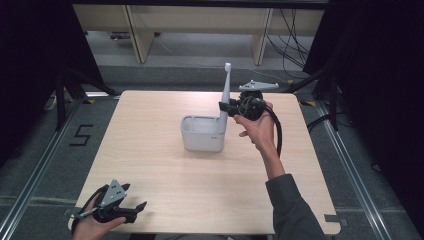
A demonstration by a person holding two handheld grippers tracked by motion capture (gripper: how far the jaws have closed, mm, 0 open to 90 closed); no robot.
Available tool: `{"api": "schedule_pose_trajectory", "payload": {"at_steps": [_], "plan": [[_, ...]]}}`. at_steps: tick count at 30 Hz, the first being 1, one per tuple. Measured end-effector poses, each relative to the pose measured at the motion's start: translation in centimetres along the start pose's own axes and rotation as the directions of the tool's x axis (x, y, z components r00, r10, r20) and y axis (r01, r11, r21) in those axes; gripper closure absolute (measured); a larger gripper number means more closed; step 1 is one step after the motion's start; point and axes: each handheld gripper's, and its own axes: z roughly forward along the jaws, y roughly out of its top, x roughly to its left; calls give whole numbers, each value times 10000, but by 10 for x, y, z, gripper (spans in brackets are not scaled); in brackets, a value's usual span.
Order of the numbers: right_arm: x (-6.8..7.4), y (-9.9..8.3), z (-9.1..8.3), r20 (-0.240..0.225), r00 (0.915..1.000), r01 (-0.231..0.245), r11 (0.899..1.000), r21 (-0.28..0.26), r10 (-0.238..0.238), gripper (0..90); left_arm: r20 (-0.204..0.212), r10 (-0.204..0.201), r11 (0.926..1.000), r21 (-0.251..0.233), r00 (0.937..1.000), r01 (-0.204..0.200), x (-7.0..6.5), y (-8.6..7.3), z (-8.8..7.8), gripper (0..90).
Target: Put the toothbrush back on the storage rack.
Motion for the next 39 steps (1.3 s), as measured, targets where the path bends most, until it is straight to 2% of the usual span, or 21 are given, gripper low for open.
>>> {"api": "schedule_pose_trajectory", "payload": {"at_steps": [3,4,5,6,7,9,12,15,16,18,20,22,24,25,26,27,28,30,32,33,39], "plan": [[-1,1,5,87,10000,46,10000,17,-46,669,9,-49,10000,-38,10000,49,0,0,0,166],[0,1,6,119,9999,-90,10000,12,90,669,77,-220,9996,-194,9997,222,-2,0,1,166],[0,1,8,148,9999,-71,10000,-38,71,669,18,-48,10000,-42,10000,48,-1,0,0,166],[-2,1,9,263,9996,129,9999,-45,-128,669,56,-182,9997,-151,9998,182,-2,0,1,166],[-2,1,10,204,9998,-25,10000,6,25,669,78,-207,9996,-185,9998,209,-2,0,1,166],[-1,0,13,252,9996,-137,9999,58,136,669,0,-59,10000,-21,10000,59,-1,0,0,166],[-3,0,17,269,9996,86,10000,18,-87,669,12,-66,10000,-31,10000,66,-1,0,0,166],[-3,-1,21,355,9994,27,10000,52,-29,668,79,-137,9999,-88,9999,137,-1,0,0,166],[-3,-1,21,413,9990,-200,9997,153,194,668,21,-36,10000,-11,10000,36,-1,0,-1,166],[-5,-2,24,446,9990,41,10000,50,-43,668,68,-113,9999,-65,9999,114,-1,0,0,166],[-5,-3,26,502,9987,-123,9998,182,114,668,32,-46,10000,-14,10000,46,0,0,-1,166],[-7,-4,28,593,9982,52,9998,188,-63,668,26,-67,10000,-20,10000,67,-1,0,0,166],[-7,-5,29,563,9981,-251,9995,201,239,668,29,-76,10000,-31,10000,76,-1,0,0,166],[-7,-6,30,600,9982,-96,9998,165,86,667,48,-55,10000,-29,10000,55,-1,0,-1,166],[-6,-7,31,553,9982,-253,9993,265,238,667,28,-84,10000,-38,10000,84,-1,0,0,166],[-7,-8,32,651,9979,-13,9997,250,-3,668,28,-74,10000,-21,10000,74,-1,0,0,166],[-7,-9,33,548,9984,-117,9996,262,103,667,23,-70,10000,-20,10000,70,0,0,0,166],[-7,-13,35,724,9972,-210,9993,315,187,667,33,-81,10000,-42,10000,81,-1,0,-1,166],[-9,-16,37,787,9969,-24,9992,396,-8,667,35,-52,10000,-27,10000,53,-1,0,0,166],[-8,-17,37,797,9965,-299,9981,540,256,667,24,-51,10000,-45,10000,51,-1,0,0,166],[-11,-27,42,876,9961,27,9978,663,-85,667,27,-62,10000,-1,10000,62,-1,0,0,166]]}}
